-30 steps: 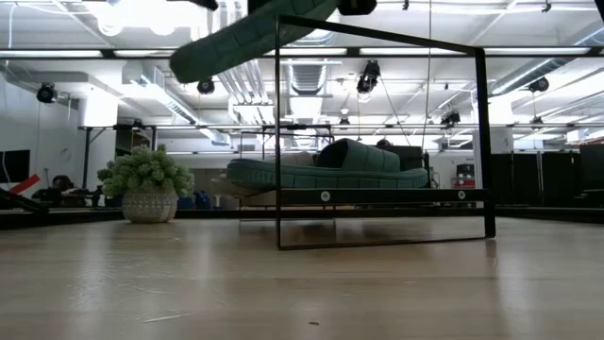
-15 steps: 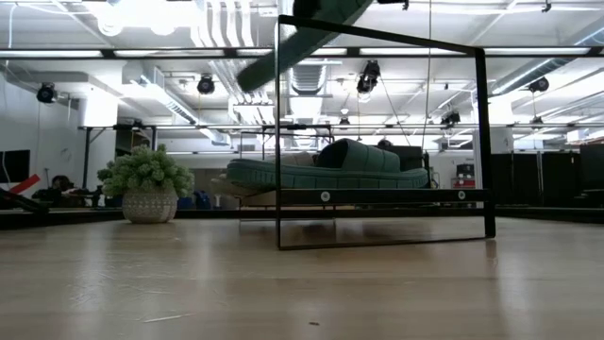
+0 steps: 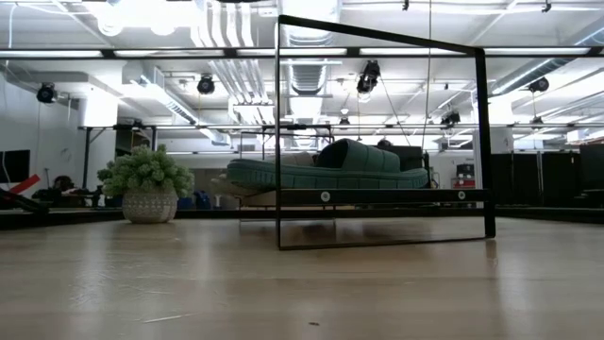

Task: Pick and place slides into the shelf
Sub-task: Put the green slipper on the shelf

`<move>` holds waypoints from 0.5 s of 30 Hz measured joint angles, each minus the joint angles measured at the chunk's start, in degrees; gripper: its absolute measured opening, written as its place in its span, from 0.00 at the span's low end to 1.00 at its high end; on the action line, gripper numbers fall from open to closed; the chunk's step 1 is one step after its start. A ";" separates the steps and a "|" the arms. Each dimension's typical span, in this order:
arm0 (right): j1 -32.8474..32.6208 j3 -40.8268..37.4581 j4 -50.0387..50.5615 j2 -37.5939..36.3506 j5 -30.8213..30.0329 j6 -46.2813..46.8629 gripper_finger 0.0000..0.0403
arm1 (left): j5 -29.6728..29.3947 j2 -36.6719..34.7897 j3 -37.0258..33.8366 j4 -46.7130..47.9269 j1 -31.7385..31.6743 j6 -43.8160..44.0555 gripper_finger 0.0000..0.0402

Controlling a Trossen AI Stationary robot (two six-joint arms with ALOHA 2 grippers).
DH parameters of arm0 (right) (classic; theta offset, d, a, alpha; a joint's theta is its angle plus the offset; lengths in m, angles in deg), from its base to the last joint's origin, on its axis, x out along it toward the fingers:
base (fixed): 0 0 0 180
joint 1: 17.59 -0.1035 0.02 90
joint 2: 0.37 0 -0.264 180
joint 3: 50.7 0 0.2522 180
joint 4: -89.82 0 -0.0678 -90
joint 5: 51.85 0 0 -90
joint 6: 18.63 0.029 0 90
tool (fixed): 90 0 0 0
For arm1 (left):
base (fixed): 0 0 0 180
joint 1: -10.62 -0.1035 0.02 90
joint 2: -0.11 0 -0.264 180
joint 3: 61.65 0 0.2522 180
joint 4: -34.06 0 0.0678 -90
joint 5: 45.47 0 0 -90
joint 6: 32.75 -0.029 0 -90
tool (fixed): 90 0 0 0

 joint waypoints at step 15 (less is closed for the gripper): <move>-2.35 -30.02 -16.65 -14.92 -3.01 0.85 0.02 | -1.95 3.41 0.00 -0.04 -0.11 2.64 0.52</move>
